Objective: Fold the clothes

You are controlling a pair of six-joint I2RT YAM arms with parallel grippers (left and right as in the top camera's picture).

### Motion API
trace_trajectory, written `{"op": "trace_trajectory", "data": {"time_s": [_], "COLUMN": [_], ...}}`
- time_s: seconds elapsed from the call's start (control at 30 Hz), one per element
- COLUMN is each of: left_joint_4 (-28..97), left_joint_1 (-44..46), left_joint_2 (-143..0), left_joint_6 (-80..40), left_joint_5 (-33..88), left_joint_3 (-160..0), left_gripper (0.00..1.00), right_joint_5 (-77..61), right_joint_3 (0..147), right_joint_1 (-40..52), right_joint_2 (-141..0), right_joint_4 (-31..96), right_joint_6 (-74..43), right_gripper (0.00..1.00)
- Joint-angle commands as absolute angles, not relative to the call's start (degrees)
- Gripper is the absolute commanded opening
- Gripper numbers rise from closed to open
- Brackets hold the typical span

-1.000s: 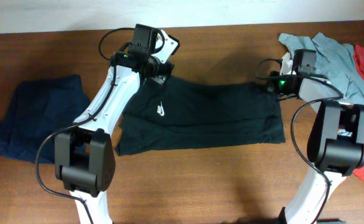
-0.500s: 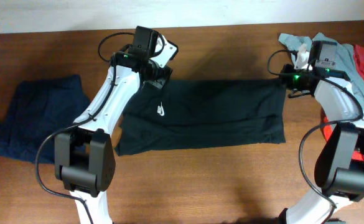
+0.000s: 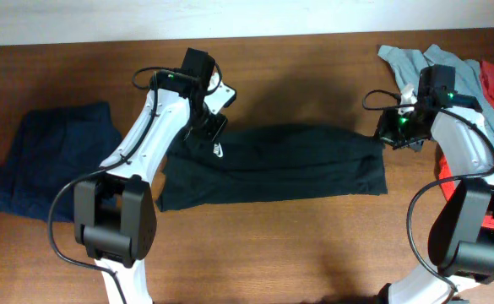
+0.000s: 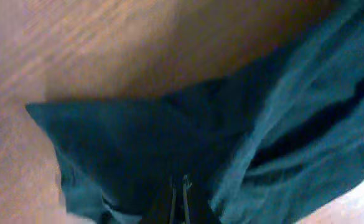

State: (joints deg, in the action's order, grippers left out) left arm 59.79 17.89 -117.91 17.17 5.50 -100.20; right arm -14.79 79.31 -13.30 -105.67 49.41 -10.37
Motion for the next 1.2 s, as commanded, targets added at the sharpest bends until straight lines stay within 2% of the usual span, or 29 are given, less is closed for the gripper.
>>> {"op": "trace_trajectory", "data": {"time_s": [0.0,0.17,0.47,0.53,0.57,0.6,0.67,0.77,0.87,1.0,1.17], "left_joint_4": [61.8,62.9,64.4,64.8,65.1,65.3,65.9,66.4,65.6,66.4,68.3], "left_joint_1": [18.0,18.0,18.0,18.0,18.0,18.0,18.0,17.8,16.5,14.0,12.5], "left_joint_2": [-116.6,-116.6,-116.6,-116.6,-116.6,-116.6,-116.6,-116.6,-116.6,-116.1,-110.0], "left_joint_6": [17.6,17.6,17.7,17.7,17.7,17.7,17.7,15.9,13.1,9.3,9.0], "left_joint_5": [1.0,-1.5,-1.5,-1.5,-1.6,-1.6,-3.8,-8.7,-9.5,-8.9,-0.2], "left_joint_3": [-100.8,-100.8,-100.8,-100.8,-100.8,-100.8,-100.8,-100.8,-100.8,-102.2,-103.9], "left_gripper": [0.0,0.01,0.05,0.15,0.29,0.36,0.4,0.44,0.44,0.43,0.43], "right_joint_5": [-11.3,-6.7,-6.8,-6.8,-6.8,-6.8,-6.8,-6.8,-6.8,-7.0,-12.9], "right_joint_3": [79.1,79.1,79.1,79.1,79.1,79.1,79.1,79.1,79.1,79.1,79.1], "right_joint_1": [-13.2,-13.2,-13.2,-13.2,-13.2,-13.2,-13.2,-13.2,-13.3,-13.3,-14.5], "right_joint_2": [-104.0,-104.0,-104.0,-104.0,-104.0,-104.0,-104.0,-104.0,-103.9,-102.3,-94.7], "right_joint_4": [51.0,52.8,52.9,52.9,52.9,52.9,52.9,52.8,52.7,55.2,58.0], "right_joint_6": [-10.9,-12.5,-12.5,-12.5,-12.5,-12.5,-12.5,-12.5,-12.5,-12.5,-12.5], "right_gripper": [0.04,0.04,0.04,0.04,0.08,0.13,0.34,0.37,0.46,0.46,0.47]}}
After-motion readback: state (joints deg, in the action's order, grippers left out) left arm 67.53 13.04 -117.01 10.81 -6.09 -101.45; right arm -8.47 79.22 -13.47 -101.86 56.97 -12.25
